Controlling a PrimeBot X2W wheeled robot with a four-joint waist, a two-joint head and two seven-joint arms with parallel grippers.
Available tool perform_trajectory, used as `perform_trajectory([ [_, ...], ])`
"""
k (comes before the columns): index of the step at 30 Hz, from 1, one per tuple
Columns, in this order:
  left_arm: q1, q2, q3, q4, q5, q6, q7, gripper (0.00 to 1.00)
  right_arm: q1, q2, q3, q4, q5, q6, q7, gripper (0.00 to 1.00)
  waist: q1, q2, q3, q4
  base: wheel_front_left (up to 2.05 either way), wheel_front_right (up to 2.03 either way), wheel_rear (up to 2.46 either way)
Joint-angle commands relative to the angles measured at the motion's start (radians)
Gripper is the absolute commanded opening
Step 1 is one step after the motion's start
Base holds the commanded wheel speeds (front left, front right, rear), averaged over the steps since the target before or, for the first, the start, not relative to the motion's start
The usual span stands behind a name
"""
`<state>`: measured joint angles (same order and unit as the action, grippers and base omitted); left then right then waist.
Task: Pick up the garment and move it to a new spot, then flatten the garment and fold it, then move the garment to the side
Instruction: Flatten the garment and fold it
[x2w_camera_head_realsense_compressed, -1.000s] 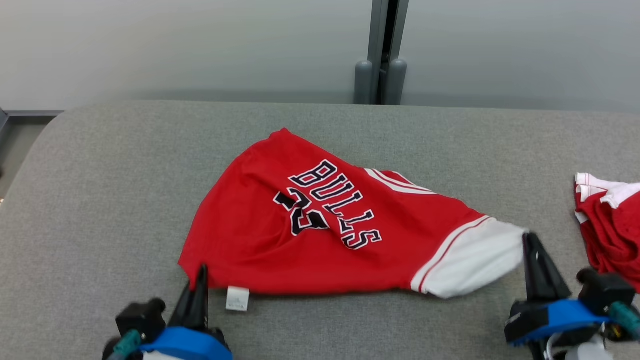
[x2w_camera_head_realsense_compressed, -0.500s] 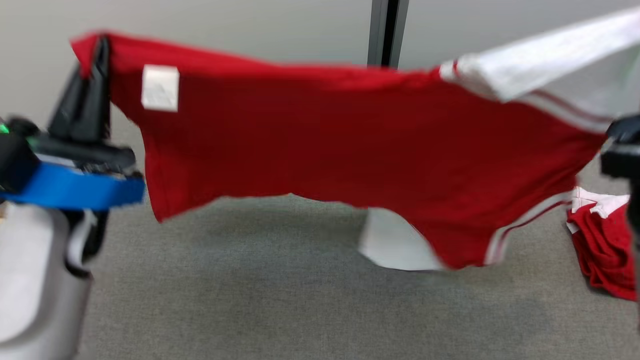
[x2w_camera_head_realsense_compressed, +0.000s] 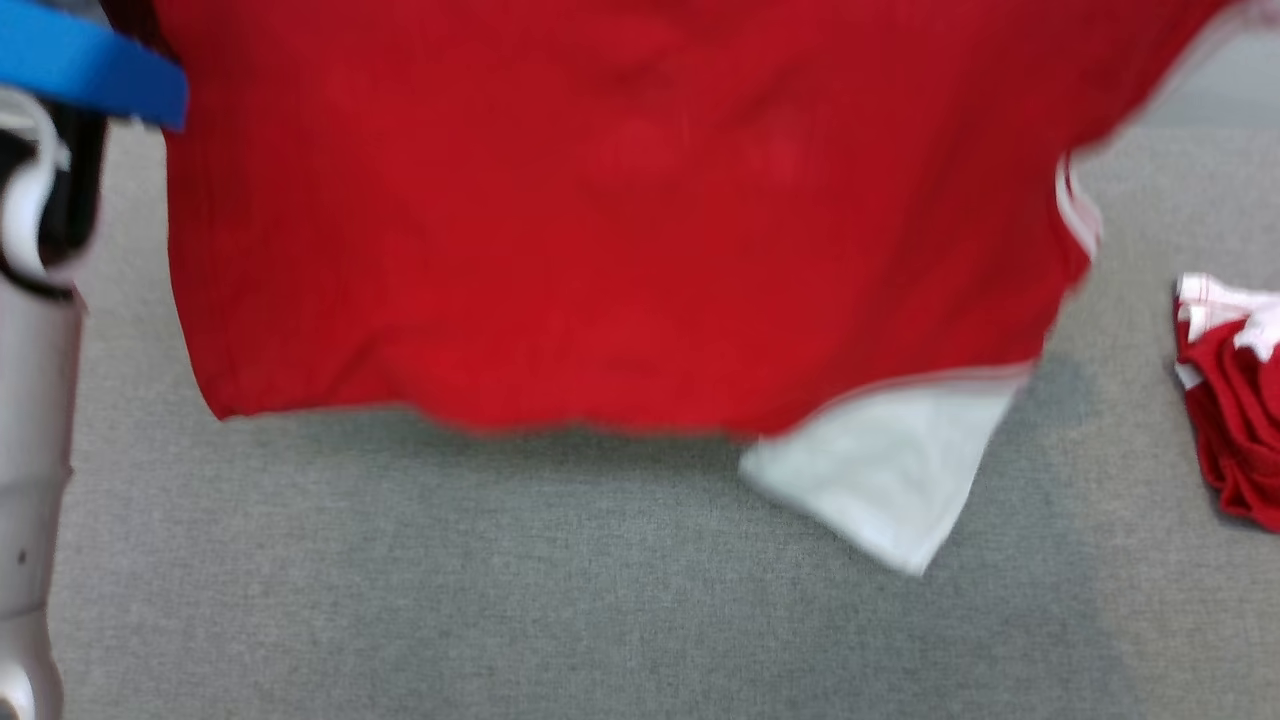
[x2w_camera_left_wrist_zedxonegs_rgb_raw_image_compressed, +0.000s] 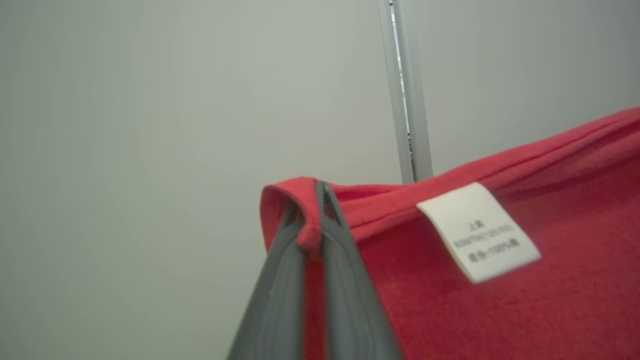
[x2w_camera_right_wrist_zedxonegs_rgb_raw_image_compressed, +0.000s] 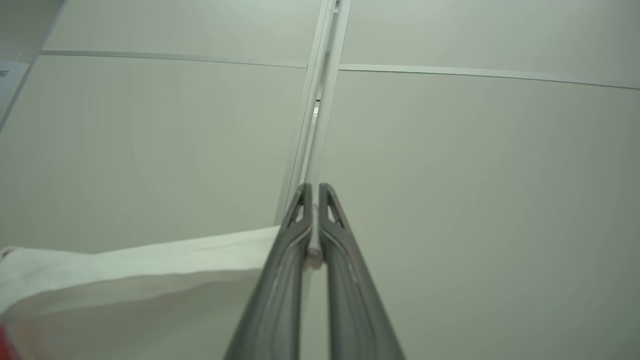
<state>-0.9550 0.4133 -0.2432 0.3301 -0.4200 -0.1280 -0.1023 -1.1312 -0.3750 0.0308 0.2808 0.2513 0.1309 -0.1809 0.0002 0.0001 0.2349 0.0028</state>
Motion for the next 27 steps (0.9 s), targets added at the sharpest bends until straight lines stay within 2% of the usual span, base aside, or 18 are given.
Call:
perform_trajectory([
  [1,-0.034,-0.002,-0.001,0.013,0.010,0.006,-0.014,0.00,-0.033,0.001,0.002,0.011,-0.017,0.000,-0.011,0.00,-0.0002,-0.0001,0.032,0.019,0.00,0.00,0.00],
  [8,-0.239,-0.057,-0.004,0.187,0.048,0.008,-0.142,0.00,-0.272,0.044,-0.099,0.161,-0.148,0.000,-0.075,0.00,-0.0002,-0.0001,0.120,0.003,0.00,0.00,0.00],
  [10,-0.239,-0.068,-0.004,0.228,0.047,0.006,-0.154,0.00,-0.283,0.048,-0.108,0.173,-0.166,0.000,-0.079,0.00,-0.0002,-0.0001,0.133,-0.004,0.00,0.00,0.00],
  [13,-0.184,-0.075,0.008,0.280,0.035,0.003,-0.161,0.00,-0.216,0.060,-0.116,0.175,-0.156,-0.001,-0.084,0.00,-0.0002,-0.0001,0.145,-0.019,0.00,0.00,0.00],
  [17,-0.017,-0.102,0.065,0.258,0.035,0.001,-0.162,0.00,-0.024,0.084,-0.119,0.075,-0.099,-0.001,-0.084,0.00,-0.0002,-0.0001,0.150,-0.026,0.00,0.00,0.00],
  [21,0.204,-0.163,0.130,0.245,0.035,-0.002,-0.162,0.00,0.286,0.129,-0.133,-0.027,-0.037,-0.001,-0.085,0.00,-0.0002,-0.0001,0.139,-0.032,0.00,0.00,0.00],
  [27,0.501,-0.263,0.201,0.263,0.037,-0.002,-0.163,0.00,0.735,0.215,-0.153,-0.085,0.038,-0.001,-0.085,0.00,-0.0002,-0.0001,0.113,-0.042,0.00,0.00,0.00],
])
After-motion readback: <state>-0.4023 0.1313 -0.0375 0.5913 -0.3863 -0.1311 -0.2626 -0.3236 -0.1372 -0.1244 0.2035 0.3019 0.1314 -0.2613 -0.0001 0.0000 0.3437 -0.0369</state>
